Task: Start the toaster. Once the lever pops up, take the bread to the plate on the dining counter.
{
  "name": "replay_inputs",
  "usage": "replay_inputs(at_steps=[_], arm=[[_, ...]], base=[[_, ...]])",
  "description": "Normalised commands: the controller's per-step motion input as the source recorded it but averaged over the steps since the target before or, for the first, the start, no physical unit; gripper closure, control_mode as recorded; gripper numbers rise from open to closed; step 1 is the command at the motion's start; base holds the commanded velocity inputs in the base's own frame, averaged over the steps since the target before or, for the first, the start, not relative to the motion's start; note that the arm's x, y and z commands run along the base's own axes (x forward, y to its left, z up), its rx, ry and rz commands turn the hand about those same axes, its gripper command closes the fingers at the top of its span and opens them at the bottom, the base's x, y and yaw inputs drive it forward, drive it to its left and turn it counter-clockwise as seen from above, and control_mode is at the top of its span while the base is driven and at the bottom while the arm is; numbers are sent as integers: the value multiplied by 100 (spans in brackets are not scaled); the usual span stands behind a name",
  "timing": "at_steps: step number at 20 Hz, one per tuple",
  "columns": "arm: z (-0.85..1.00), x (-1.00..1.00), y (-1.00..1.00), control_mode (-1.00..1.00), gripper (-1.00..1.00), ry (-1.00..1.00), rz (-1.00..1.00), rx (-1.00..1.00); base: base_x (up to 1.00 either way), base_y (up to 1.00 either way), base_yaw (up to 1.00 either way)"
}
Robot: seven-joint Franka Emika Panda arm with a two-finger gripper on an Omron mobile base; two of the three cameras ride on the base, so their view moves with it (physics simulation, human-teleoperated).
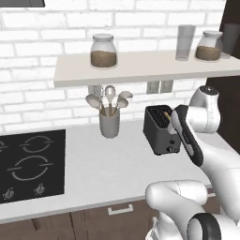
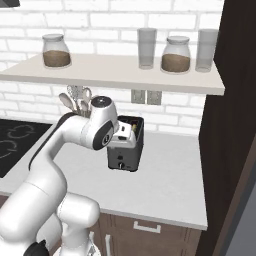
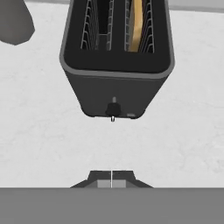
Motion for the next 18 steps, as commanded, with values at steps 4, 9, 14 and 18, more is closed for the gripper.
replay_inputs(at_steps=[4,9,14,18], arm=[[10,0,0,-100,100,0,0,0],[8,-6,0,-100,100,0,0,0],[39,-1,0,-100,100,0,0,0],[29,0,2,-100,100,0,0,0]], base=[[0,0,0],[0,0,0],[0,0,0],[0,0,0]])
